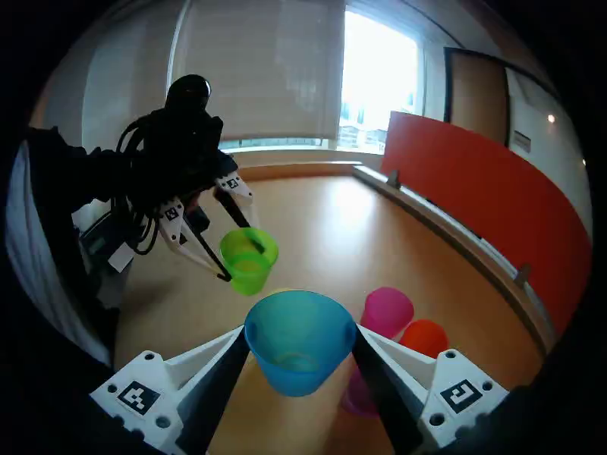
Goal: Pour water
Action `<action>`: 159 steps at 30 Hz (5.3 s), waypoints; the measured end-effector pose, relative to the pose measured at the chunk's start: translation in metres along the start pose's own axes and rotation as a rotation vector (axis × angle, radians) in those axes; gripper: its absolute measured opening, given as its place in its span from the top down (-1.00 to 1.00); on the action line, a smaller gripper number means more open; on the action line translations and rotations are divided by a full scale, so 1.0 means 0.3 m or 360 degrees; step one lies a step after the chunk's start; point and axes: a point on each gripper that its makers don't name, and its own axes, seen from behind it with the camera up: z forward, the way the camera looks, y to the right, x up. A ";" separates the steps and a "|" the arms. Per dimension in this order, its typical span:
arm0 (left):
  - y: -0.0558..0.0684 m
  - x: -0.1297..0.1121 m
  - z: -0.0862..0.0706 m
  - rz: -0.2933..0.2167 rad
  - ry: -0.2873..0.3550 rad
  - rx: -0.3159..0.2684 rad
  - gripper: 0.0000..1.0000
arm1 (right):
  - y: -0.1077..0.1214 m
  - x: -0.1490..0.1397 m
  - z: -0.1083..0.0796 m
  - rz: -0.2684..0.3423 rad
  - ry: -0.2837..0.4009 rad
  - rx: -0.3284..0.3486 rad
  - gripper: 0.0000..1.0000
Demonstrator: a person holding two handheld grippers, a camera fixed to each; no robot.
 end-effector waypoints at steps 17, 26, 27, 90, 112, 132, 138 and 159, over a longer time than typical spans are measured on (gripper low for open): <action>0.010 -0.077 0.027 0.0096 -0.0189 -0.0067 -0.62 | -0.040 -0.096 0.041 -0.0094 -0.0188 0.0090 -0.87; 0.003 -0.087 0.031 0.0117 -0.0224 -0.0086 -0.62 | -0.048 -0.141 0.048 -0.0146 -0.0269 0.0117 -0.88; 0.003 -0.090 0.032 0.0119 -0.0230 -0.0090 -0.62 | -0.048 -0.146 0.049 -0.0150 -0.0276 0.0119 -0.88; 0.015 -0.164 0.091 0.0058 -0.0204 -0.0119 -0.64 | -0.070 -0.306 0.113 -0.0119 -0.0378 0.0150 -0.88; 0.007 -0.194 0.077 0.0070 -0.0247 -0.0094 -0.72 | -0.065 -0.335 0.077 -0.0085 -0.0380 0.0109 -1.00; -0.026 -0.255 -0.028 0.0048 -0.0307 0.0013 -0.72 | -0.053 -0.405 -0.026 -0.0016 -0.0395 0.0004 -1.00; -0.033 -0.277 -0.071 0.0028 -0.0316 0.0053 -0.72 | -0.050 -0.419 -0.066 0.0006 -0.0386 -0.0041 -1.00; -0.121 -0.273 -0.234 -0.0065 -0.0211 0.0366 -0.72 | -0.009 -0.406 -0.162 0.0179 -0.0241 -0.0356 -1.00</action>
